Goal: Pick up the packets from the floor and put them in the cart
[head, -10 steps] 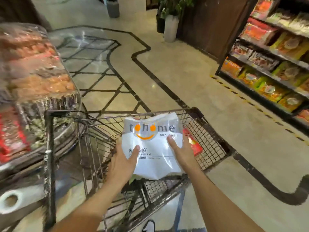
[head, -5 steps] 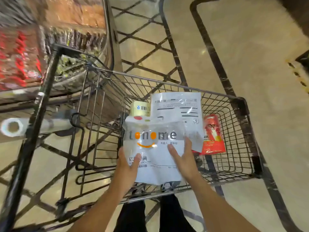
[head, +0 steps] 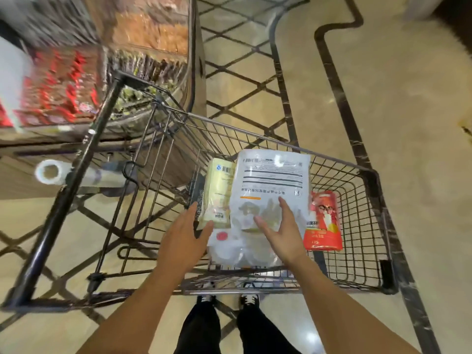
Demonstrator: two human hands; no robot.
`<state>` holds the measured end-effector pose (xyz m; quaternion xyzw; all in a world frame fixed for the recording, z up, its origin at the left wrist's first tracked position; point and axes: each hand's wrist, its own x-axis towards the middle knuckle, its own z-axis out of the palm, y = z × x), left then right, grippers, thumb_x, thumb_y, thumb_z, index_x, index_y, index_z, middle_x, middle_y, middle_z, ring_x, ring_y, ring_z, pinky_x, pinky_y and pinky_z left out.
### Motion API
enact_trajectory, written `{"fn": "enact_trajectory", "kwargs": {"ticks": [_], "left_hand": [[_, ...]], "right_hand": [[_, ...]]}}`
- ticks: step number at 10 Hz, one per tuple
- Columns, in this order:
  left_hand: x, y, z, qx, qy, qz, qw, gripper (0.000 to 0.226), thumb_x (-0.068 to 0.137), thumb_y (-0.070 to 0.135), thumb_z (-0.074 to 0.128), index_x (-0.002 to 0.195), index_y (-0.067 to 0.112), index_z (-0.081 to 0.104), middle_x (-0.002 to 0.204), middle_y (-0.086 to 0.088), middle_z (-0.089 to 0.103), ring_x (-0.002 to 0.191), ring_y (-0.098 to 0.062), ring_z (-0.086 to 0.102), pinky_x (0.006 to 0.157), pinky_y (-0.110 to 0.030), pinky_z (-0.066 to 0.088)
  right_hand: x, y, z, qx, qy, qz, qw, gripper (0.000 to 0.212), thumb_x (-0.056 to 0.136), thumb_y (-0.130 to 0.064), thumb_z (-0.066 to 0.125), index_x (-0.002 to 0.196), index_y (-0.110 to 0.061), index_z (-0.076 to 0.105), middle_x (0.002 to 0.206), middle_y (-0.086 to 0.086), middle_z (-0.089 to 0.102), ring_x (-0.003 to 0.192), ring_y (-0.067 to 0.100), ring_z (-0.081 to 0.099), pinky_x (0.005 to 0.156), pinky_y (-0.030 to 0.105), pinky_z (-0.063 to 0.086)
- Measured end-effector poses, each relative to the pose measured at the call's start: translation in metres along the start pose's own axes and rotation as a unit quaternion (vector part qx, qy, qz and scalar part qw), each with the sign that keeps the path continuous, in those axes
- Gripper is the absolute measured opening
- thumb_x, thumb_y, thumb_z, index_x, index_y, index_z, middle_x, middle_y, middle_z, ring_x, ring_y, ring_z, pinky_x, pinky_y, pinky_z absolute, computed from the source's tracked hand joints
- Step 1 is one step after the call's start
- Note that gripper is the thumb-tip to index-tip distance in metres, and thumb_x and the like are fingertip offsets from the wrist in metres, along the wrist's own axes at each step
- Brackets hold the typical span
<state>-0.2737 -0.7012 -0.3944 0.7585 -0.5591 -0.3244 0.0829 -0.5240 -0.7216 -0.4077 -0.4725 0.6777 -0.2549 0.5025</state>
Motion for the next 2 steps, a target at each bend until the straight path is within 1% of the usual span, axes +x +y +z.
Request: {"fn": "enact_trajectory", "kwargs": {"ticks": [1, 2], "left_hand": [[-0.008, 0.014, -0.024, 0.036, 0.037, 0.029, 0.998, 0.079, 0.094, 0.072, 0.036, 0.161, 0.03, 0.025, 0.163, -0.003, 0.038, 0.148, -0.025, 0.036, 0.118, -0.051, 0.034], [-0.015, 0.023, -0.046, 0.087, 0.082, 0.043, 0.992, 0.076, 0.096, 0.068, 0.036, 0.16, 0.029, 0.026, 0.163, -0.005, 0.038, 0.148, -0.025, 0.036, 0.117, -0.051, 0.035]], "right_hand": [[0.004, -0.02, -0.007, -0.04, -0.009, -0.029, 0.999, 0.114, 0.072, -0.088, 0.059, 0.163, -0.034, 0.016, 0.17, -0.011, 0.023, 0.154, 0.012, 0.024, 0.123, 0.039, 0.026], [0.005, -0.038, -0.013, -0.084, -0.009, -0.074, 0.994, 0.109, 0.075, -0.086, 0.058, 0.163, -0.034, 0.019, 0.169, -0.009, 0.026, 0.153, 0.014, 0.026, 0.123, 0.039, 0.026]]}}
